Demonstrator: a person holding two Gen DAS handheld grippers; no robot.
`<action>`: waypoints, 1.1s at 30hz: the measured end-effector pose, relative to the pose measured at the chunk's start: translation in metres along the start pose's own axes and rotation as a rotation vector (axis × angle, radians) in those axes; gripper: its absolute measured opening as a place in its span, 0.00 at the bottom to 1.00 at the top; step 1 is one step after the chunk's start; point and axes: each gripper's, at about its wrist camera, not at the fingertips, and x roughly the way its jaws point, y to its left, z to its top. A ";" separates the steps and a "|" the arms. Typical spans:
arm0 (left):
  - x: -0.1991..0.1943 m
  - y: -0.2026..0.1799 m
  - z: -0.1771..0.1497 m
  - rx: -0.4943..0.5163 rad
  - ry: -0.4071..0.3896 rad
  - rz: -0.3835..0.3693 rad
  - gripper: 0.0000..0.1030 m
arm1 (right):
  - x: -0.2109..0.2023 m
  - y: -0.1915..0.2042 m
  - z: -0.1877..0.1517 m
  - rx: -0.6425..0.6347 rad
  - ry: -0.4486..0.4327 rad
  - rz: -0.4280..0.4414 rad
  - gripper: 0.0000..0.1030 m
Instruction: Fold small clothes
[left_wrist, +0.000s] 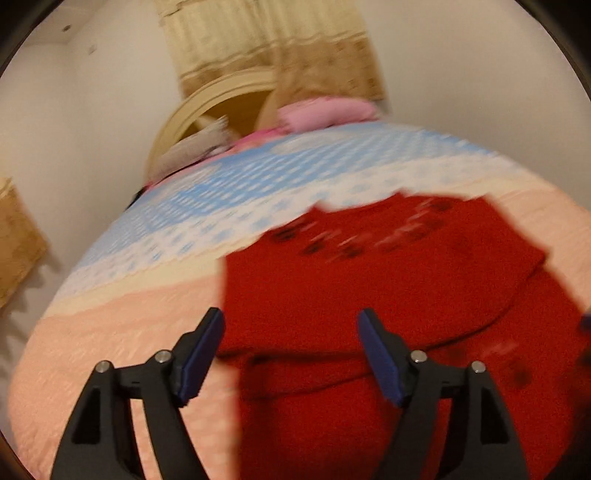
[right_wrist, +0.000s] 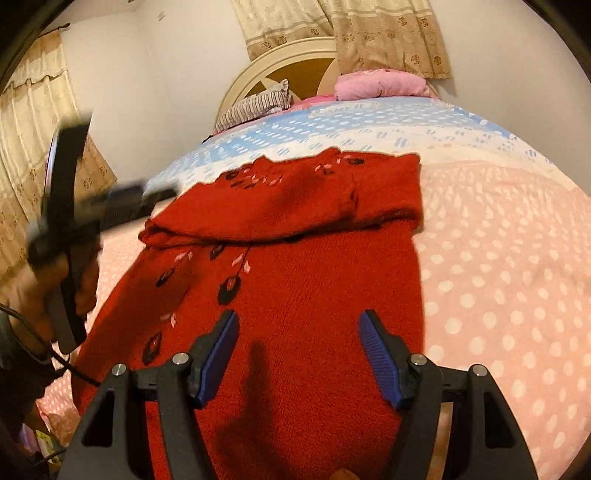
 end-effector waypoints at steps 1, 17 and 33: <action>0.009 0.012 -0.007 -0.017 0.033 0.020 0.76 | -0.002 -0.002 0.009 0.005 -0.005 -0.002 0.66; 0.060 0.083 -0.044 -0.337 0.232 -0.060 0.93 | 0.111 -0.013 0.094 0.041 0.199 -0.087 0.13; 0.065 0.089 -0.044 -0.391 0.246 -0.098 0.98 | 0.067 -0.045 0.070 0.063 0.095 -0.171 0.14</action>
